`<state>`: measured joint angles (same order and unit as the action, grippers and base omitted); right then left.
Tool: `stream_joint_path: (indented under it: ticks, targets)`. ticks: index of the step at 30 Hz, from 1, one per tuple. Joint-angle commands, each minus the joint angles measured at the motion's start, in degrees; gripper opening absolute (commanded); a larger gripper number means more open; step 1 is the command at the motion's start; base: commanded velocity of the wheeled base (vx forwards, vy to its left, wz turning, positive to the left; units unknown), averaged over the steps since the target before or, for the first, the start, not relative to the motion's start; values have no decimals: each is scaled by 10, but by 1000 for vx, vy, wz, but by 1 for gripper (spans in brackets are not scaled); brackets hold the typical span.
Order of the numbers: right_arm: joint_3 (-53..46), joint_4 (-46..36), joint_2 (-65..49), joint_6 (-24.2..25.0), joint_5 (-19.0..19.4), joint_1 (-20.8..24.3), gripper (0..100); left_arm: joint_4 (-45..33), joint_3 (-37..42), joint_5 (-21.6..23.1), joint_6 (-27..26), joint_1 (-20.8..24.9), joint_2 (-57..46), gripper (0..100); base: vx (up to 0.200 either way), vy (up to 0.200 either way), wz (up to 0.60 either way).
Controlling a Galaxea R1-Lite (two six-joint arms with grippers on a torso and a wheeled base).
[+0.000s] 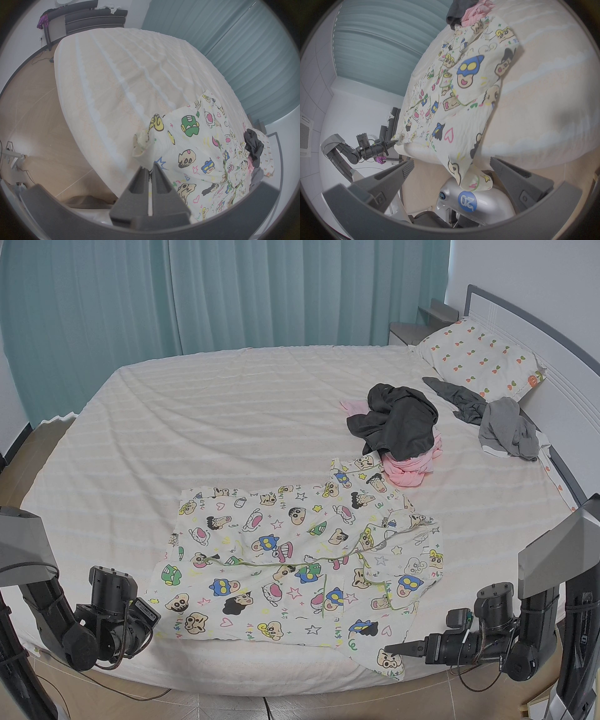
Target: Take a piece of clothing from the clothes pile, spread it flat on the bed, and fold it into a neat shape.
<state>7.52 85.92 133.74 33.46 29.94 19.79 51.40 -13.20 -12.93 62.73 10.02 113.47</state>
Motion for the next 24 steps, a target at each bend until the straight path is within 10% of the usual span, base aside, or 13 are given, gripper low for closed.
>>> stream_joint_path:
  ticks: [1, 3, 4, 24]
  targets:
    - [20, -15, 3, -1, -2, 30, 100, 4, -4, -1, -1, 0, -16, 0, 0, 0, 0]
    - [26, -30, 1, -1, -3, 32, 100, 12, -4, 1, 0, 0, -24, 0, 0, 0, 0]
    - [32, -41, -1, -2, -6, 38, 0, 20, -3, 2, 0, 0, -28, 0, 0, 0, 0]
    - [42, -73, -51, -9, -112, 68, 0, 69, 21, 28, 2, 3, -27, 0, 0, 0, 0]
